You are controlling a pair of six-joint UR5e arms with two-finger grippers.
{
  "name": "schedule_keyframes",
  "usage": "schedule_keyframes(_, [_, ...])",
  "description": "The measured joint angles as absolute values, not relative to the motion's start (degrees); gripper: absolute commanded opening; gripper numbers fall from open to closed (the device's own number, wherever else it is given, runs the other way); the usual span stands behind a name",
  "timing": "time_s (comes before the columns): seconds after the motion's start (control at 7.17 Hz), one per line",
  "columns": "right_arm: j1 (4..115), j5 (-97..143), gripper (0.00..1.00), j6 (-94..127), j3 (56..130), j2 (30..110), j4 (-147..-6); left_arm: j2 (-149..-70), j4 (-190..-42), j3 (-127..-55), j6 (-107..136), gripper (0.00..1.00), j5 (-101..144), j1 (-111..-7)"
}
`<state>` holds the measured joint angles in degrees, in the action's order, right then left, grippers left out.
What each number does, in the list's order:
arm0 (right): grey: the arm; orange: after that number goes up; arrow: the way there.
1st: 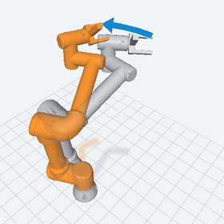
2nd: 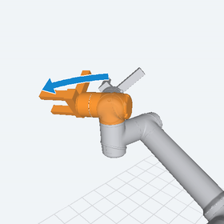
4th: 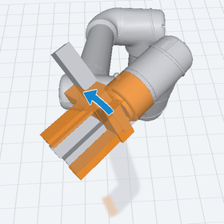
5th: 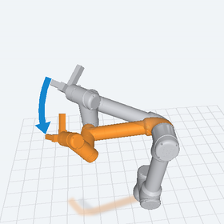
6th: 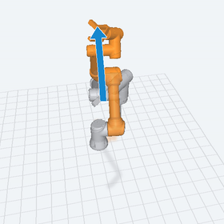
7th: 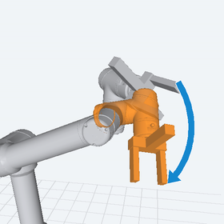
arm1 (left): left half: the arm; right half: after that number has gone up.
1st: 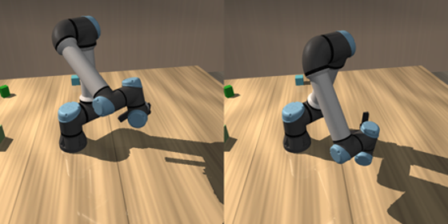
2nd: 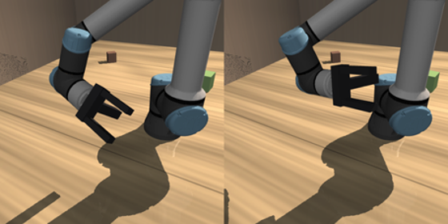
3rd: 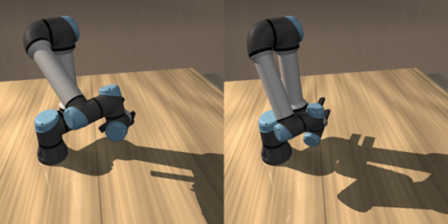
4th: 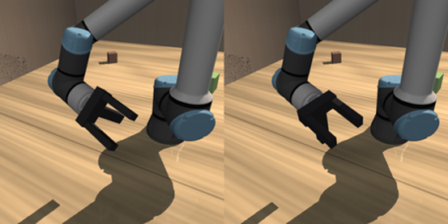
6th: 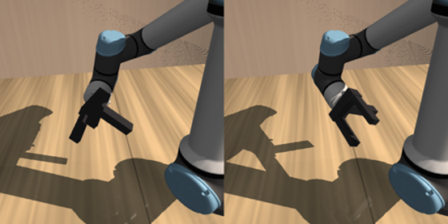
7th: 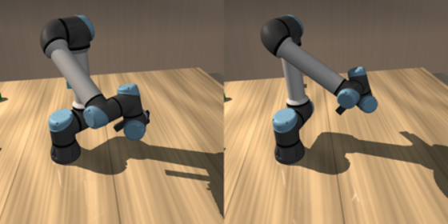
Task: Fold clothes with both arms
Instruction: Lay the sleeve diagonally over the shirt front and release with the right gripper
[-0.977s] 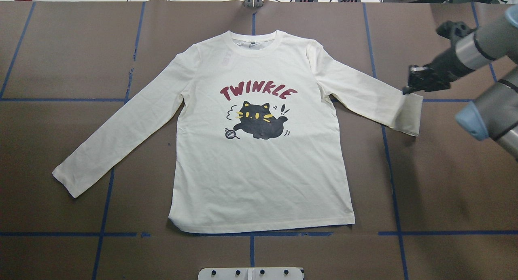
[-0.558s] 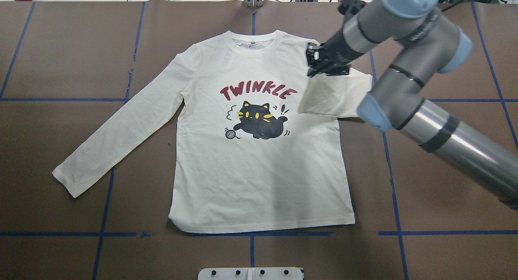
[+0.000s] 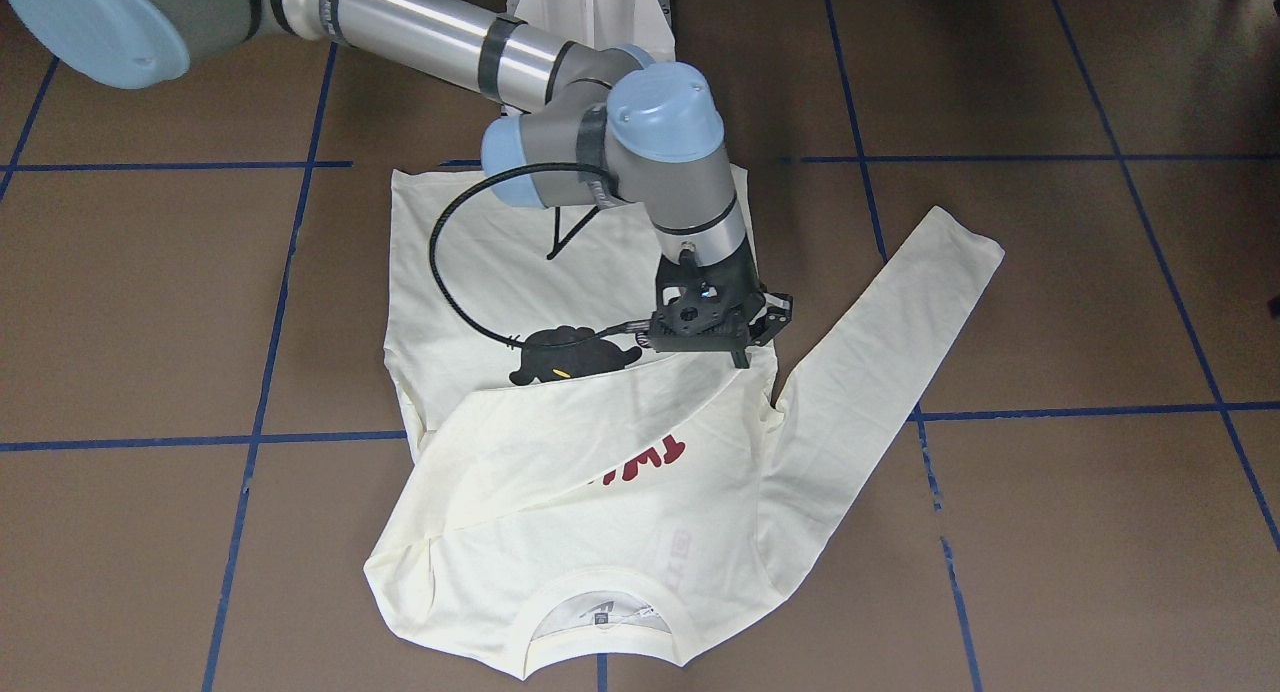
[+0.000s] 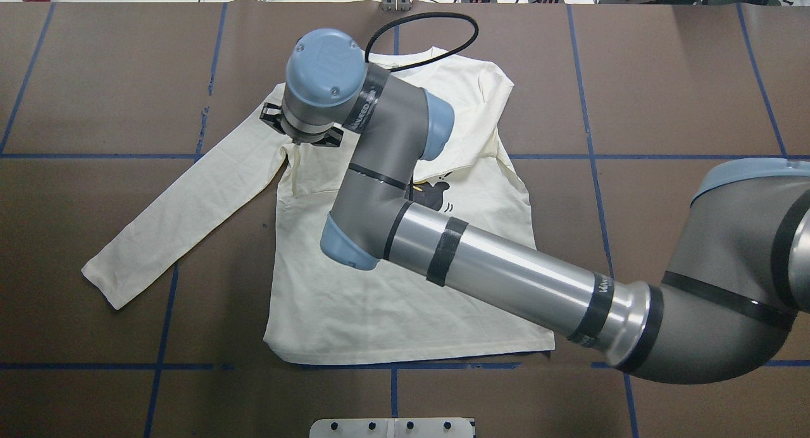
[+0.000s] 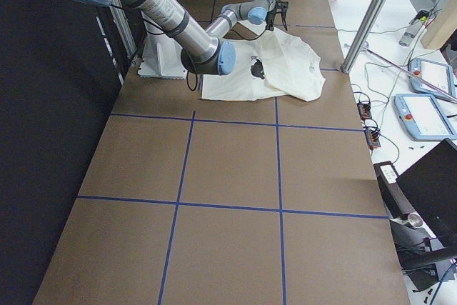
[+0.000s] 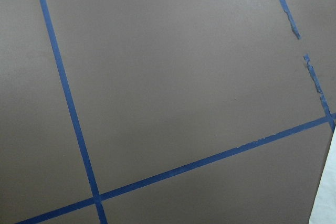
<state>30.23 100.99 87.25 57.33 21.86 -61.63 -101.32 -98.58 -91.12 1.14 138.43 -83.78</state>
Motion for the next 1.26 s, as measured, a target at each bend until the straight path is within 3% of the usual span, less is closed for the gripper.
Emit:
schedule_keyframes(0.28, [27.3, 96.9, 1.0, 87.7, 52.1, 18.2, -60.2, -101.3, -98.7, -92.2, 2.2, 1.0, 138.2, -81.6])
schedule_keyframes(0.56, [27.0, 95.7, 1.0, 90.6, 52.1, 18.2, -60.2, -100.2, -99.0, -96.3, 14.4, 1.0, 137.6, -74.3])
schedule_keyframes(0.7, [28.5, 97.4, 1.0, 92.9, 56.2, 21.0, -60.8, -98.1, -100.4, -98.6, 23.3, 1.0, 137.2, -70.2])
schedule_keyframes(1.26, [43.3, 117.2, 1.0, 92.4, 82.3, 48.8, -63.1, -92.1, -115.1, -97.3, 47.6, 0.9, 134.0, -55.9])
